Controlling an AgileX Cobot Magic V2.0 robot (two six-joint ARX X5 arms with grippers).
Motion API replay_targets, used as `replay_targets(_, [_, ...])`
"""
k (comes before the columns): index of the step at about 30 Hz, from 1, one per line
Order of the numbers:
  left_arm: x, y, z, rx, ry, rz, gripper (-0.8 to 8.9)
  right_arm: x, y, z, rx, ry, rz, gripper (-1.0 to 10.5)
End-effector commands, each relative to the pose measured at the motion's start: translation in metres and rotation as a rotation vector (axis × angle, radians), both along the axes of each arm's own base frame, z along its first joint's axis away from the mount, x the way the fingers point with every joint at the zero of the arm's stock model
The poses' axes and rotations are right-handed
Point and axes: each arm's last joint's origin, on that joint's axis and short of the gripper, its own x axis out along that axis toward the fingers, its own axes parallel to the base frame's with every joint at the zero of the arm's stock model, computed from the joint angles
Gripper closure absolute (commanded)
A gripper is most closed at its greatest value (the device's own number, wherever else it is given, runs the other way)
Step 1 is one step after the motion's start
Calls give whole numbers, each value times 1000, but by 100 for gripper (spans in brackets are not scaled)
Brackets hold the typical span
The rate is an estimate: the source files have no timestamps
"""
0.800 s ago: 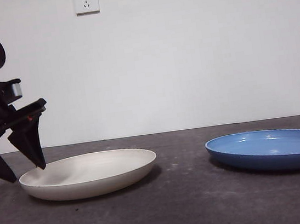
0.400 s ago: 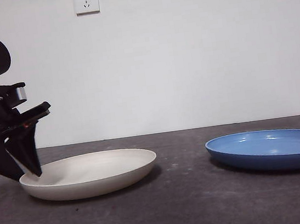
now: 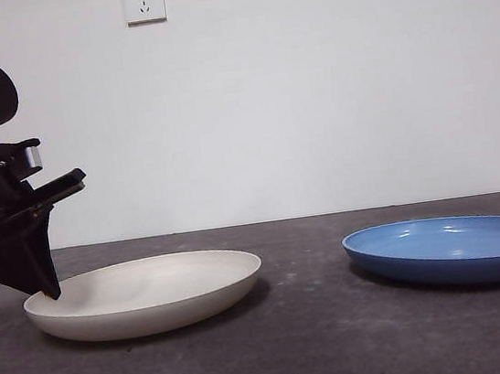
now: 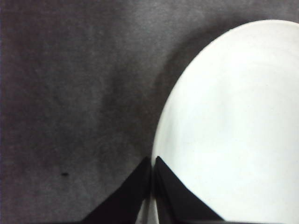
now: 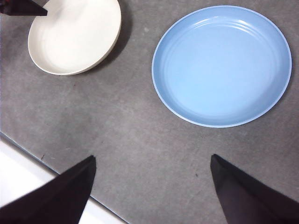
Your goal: Pick up the white plate, put it on the blue plate, put it on desk
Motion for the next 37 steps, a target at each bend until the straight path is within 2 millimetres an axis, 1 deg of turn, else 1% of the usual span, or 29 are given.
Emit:
replay_targets(1, [6, -2, 15, -28, -49, 23, 805, 1, 1, 5, 10, -15, -4, 553])
replay_targets(4, [5, -4, 34, -46, -95, 22, 805, 1, 0, 5, 10, -15, -4, 553])
replay_targets(7, [2, -8, 59, -72, -144, 2, 805, 1, 0, 5, 10, -15, -4, 553])
replay_targets(10, [-1, -16, 85, -83, -176, -28, 805, 1, 0, 5, 10, -15, -5, 553])
replay_targets(13, [-1, -30, 107, -96, -206, -74, 805, 1, 0, 5, 12, -13, -8, 553])
replay_targets(15, [-2, -43, 121, -110, -237, -112, 805, 0, 0, 5, 16, -12, -15, 553])
replay_targets(18, [-5, -64, 138, -149, -287, -158, 804, -1, 0, 7, 26, -20, -31, 553])
replay_targets(20, [-6, -77, 145, -171, -307, -187, 804, -3, 0, 8, 33, -29, -42, 553])
replay_targets(23, [-6, -98, 147, -185, -304, -237, 804, -9, -1, 11, 46, -50, -56, 553])
replay_targets(26, [1, -119, 142, -187, -279, -277, 804, -16, -4, 15, 18, -82, -112, 553])
replay_targets(29, [9, -141, 132, -190, -246, -304, 804, -25, -7, 24, -12, -122, -146, 553])
replay_targets(33, [25, -175, 115, -186, -205, -348, 804, -42, -11, 43, -44, -172, -188, 553])
replay_targets(37, [38, -208, 97, -171, -159, -390, 804, -54, -14, 62, -60, -226, -218, 553])
